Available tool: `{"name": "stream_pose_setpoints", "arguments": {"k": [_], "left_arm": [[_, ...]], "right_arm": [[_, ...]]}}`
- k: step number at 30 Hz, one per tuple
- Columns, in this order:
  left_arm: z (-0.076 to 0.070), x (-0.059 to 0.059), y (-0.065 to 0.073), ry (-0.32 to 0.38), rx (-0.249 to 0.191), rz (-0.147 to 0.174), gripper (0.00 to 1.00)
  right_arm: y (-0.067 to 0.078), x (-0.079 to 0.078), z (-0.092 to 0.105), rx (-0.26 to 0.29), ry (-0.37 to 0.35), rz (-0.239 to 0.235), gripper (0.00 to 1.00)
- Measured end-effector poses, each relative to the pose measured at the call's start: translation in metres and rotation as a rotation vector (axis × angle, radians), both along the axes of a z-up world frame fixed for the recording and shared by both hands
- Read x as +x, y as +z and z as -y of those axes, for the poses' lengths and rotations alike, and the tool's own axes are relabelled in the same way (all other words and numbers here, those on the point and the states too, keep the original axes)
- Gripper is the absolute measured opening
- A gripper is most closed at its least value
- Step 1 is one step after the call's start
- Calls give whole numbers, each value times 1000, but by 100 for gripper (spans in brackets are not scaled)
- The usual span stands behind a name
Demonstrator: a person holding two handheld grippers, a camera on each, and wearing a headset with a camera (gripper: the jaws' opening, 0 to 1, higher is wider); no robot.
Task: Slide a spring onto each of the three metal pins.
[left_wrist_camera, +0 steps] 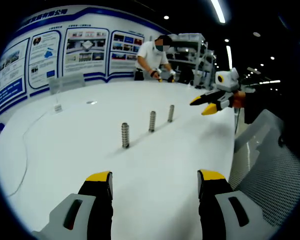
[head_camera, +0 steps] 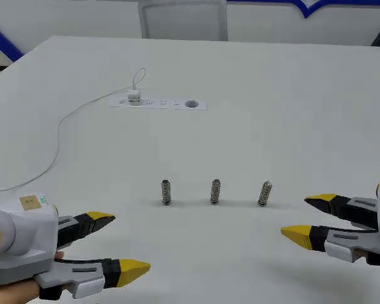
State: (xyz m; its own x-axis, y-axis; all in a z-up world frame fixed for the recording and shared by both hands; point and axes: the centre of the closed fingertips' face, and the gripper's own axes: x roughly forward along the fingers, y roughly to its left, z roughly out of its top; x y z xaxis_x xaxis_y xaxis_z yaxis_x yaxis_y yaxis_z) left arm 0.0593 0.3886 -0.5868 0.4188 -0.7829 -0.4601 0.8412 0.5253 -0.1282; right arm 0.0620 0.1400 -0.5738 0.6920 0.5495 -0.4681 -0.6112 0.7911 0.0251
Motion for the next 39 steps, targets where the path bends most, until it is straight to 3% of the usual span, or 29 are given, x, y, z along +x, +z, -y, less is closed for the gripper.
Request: {"name": "stream_pose_setpoints", "arguments": {"k": [39], "left_arm": [[1,-1,1,-2,6,3,70]], "right_arm": [[1,-3,-2,-1,-3,-5,51]]}}
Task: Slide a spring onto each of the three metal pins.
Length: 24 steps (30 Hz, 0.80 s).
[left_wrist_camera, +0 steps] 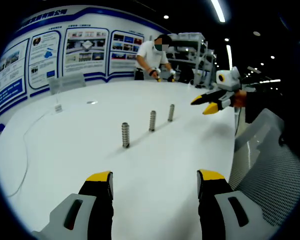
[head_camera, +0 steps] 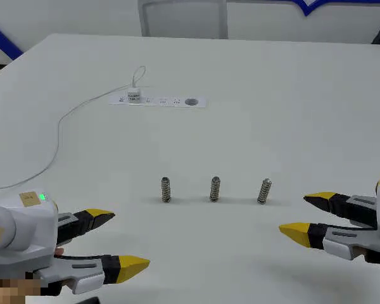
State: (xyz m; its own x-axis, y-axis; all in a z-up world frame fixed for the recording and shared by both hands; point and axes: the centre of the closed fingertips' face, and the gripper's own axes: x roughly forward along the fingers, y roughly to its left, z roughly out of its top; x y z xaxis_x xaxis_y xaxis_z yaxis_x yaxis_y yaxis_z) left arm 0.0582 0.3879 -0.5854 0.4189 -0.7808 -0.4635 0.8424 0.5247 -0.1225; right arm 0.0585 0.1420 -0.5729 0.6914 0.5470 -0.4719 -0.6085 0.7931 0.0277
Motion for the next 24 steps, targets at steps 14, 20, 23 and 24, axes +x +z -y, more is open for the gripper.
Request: {"name": "stream_pose_setpoints", "arguments": {"k": [14,20,23,24], "left_arm": [[0,-1,-2,-9,2,-1,69],[1,0,-2,-12,2,-2,69],[2,-1,-3,-18,3,-4,69],[2,-1,-3,-19,3,-4,70]], "right_arm": [[-1,-1,1,-8,2,-4,51],[-1,-2,1,-11,0,-6,51],[-1,-3,0,-13,0,-7,51],[-1,-3,0,-14,-1,-8,51]]}}
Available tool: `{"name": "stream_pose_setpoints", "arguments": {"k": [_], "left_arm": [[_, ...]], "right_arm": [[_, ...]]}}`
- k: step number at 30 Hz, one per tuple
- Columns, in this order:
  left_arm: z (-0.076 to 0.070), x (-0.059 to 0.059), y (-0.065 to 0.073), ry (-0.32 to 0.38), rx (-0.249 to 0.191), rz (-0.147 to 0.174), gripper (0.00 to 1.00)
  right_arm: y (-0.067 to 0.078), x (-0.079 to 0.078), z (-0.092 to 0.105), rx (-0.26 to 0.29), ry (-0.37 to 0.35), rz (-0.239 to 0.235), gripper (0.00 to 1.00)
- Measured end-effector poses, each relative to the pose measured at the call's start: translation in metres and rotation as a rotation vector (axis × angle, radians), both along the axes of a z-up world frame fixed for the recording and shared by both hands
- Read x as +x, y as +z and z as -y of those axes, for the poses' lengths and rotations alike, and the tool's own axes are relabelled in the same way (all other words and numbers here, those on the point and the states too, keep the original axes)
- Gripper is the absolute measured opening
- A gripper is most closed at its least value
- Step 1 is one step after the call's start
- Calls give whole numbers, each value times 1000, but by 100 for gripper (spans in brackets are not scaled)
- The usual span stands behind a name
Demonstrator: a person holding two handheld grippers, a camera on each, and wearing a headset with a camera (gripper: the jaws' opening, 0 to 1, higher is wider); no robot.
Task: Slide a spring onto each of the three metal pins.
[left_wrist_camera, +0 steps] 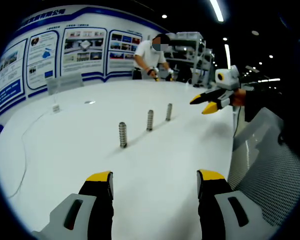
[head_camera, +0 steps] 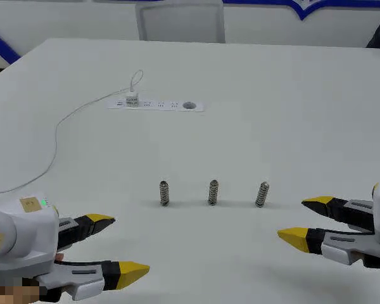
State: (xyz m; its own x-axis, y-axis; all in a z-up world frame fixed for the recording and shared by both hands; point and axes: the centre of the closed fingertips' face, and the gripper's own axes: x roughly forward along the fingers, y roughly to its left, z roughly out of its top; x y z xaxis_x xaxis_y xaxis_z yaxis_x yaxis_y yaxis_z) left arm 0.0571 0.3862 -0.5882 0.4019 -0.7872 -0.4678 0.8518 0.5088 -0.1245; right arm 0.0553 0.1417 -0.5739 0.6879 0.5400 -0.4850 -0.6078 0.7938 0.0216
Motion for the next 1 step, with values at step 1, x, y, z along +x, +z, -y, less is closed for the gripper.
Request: {"name": "stream_pose_setpoints", "arguments": {"k": [1], "left_arm": [[0,0,0,-1,0,0,70]], "right_arm": [[0,0,0,0,-1,1,51]]}}
